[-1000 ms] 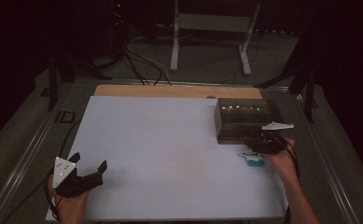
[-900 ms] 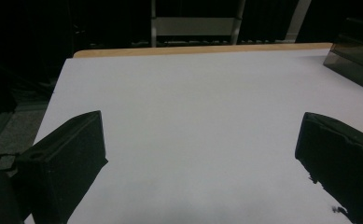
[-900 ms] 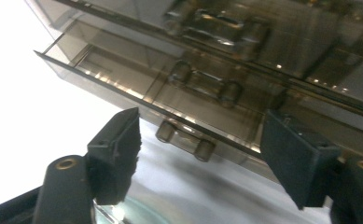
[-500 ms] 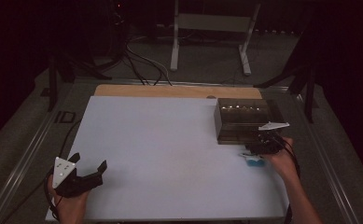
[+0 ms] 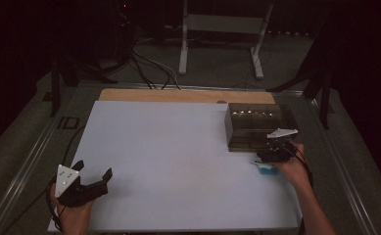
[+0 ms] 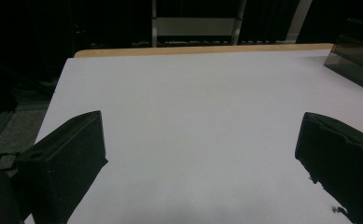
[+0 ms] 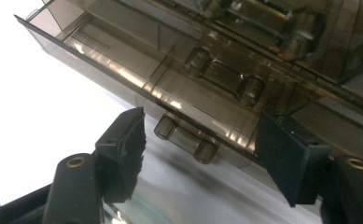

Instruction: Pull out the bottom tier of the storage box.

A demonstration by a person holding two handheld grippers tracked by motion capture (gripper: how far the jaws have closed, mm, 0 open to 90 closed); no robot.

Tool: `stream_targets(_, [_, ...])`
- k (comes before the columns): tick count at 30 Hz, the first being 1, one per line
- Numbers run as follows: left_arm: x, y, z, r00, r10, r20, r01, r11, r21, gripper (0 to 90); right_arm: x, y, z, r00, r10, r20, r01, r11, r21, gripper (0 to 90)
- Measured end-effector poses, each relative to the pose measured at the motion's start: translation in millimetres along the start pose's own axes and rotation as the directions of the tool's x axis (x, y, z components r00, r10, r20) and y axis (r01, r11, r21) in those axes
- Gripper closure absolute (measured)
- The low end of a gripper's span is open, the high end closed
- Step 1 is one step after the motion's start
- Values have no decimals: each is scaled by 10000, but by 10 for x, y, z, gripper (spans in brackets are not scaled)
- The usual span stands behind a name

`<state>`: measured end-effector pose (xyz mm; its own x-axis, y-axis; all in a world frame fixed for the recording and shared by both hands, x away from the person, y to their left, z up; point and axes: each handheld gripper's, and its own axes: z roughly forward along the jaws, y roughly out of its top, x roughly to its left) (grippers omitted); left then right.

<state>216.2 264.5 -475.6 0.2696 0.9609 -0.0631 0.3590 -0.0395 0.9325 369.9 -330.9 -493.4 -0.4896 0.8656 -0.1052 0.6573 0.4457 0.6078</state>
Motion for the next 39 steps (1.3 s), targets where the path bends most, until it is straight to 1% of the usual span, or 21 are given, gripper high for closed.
stream_targets(2, [-1,0,3,10000,34,6,-34,10000,20,33,23,7,-1,9999,-85,-66,84,9998,-180,372])
stream_targets(3, [-1,0,4,10000,31,7,-31,10000,21,33,37,11,7,9999,-111,-43,110,9998,-158,372])
stream_targets(4, [-2,0,5,10000,31,6,-31,10000,19,33,47,12,16,9997,-258,23,259,9996,-120,372])
stream_targets(6, [-1,0,4,10000,20,11,-20,10000,21,33,49,10,21,9995,-311,35,311,9995,-62,385])
stream_targets(9, [-3,0,9,10000,21,18,-21,10000,16,33,10,0,7,9999,-7,-168,3,9998,-216,429])
stream_targets(11, [-8,-1,11,10000,26,20,-26,10000,31,33,-1,-5,7,9997,39,-241,-46,9996,-264,446])
stream_targets(15, [-12,0,14,10000,18,32,-19,10000,40,33,-3,-4,26,9993,12,-386,-21,9997,-250,430])
stream_targets(17, [-8,1,6,10000,35,23,-35,10000,19,33,-8,-9,28,9991,-8,-413,-2,9998,-224,433])
stream_targets(20, [6,-3,-4,10000,-49,-7,49,10000,-19,33,-13,-22,10,9986,-63,-519,55,9999,-151,440])
stream_targets(22, [11,-5,5,10000,-82,-16,82,10000,7,33,-12,-26,8,9988,-112,-481,104,9998,-172,433])
stream_targets(24, [3,-1,7,10000,-29,23,29,10000,9,33,-2,-19,25,9990,-155,-421,149,9998,-150,413])
stream_targets(26, [-6,2,3,10000,41,19,-41,10000,19,33,18,-17,58,9991,-323,-274,322,9995,-33,390])
stream_targets(27, [-6,2,3,10000,41,19,-41,10000,19,33,18,-17,58,9991,-323,-274,322,9995,-33,390])
stream_targets(29, [-1,1,2,10000,6,21,-6,10000,11,33,36,-19,79,9987,-493,-129,494,9988,59,386])
stream_targets(33, [12,-2,-9,10000,-68,-3,68,10000,-23,33,34,-33,61,9982,-562,-190,564,9984,102,408])
stream_targets(39, [6,-2,-7,10000,-40,-3,40,10000,-3,33,39,-50,31,9981,-543,-298,549,9983,199,421])
